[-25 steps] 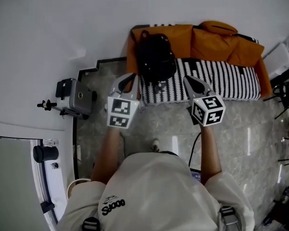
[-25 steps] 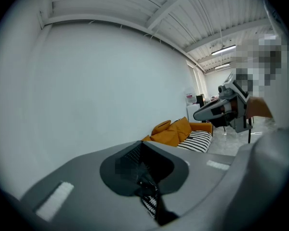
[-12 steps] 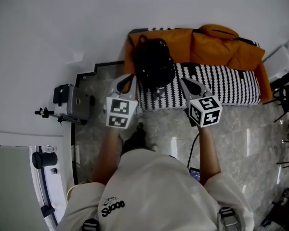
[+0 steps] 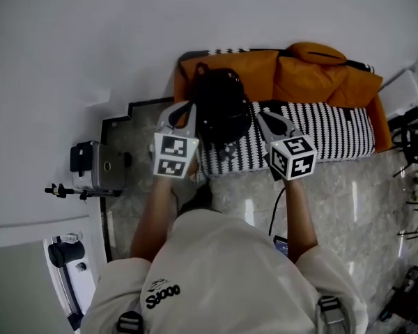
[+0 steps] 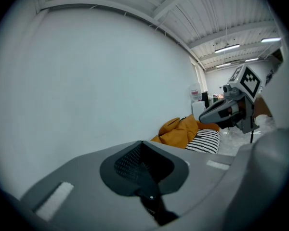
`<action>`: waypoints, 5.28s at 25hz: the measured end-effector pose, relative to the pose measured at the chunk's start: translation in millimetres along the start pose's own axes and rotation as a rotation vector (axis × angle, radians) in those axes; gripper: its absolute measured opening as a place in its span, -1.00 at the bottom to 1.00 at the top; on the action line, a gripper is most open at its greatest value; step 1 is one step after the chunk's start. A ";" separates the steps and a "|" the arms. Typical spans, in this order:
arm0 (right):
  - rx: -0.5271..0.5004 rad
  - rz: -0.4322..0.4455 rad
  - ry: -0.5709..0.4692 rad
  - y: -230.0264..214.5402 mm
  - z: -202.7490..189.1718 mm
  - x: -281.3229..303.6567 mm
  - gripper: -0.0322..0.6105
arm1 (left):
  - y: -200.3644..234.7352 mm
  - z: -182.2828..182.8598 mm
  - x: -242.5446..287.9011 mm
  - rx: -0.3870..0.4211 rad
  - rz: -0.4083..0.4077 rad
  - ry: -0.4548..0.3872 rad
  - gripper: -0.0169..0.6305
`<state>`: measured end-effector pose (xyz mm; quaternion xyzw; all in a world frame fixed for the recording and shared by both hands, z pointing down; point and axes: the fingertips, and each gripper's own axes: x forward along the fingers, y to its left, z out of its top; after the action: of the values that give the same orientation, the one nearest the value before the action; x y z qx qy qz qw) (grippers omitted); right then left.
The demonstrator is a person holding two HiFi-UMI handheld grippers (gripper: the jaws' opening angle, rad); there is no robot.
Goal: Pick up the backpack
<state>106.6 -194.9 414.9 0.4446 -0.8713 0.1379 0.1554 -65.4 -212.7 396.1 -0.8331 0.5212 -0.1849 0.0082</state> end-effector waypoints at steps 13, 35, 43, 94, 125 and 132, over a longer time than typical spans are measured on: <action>0.068 -0.046 0.086 -59.4 27.9 136.0 -0.76 | 91.2 -22.0 145.4 -0.004 -0.065 0.089 -0.91; 0.204 -0.082 0.312 -144.0 -25.4 289.3 -0.42 | 144.6 -139.4 321.7 -0.040 -0.230 0.378 -0.77; 0.267 -0.071 0.386 -194.4 -73.0 344.9 -0.23 | 153.1 -186.2 397.0 -0.053 -0.198 0.461 -0.76; 0.347 0.052 0.592 -192.8 -205.5 415.3 -0.60 | 121.3 -292.4 462.8 -0.188 -0.176 0.557 -0.91; 0.297 -0.145 0.302 -147.0 -90.1 208.2 -0.68 | 39.6 -66.5 304.3 -0.028 -0.268 0.140 -0.91; 0.253 -0.175 0.256 -131.7 -39.4 177.6 -0.69 | 44.0 -9.5 273.0 0.027 -0.250 -0.002 -0.91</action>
<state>121.2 -384.6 534.3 0.5136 -0.7781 0.2875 0.2193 -0.4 -469.0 477.6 -0.8917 0.4107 -0.1905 -0.0029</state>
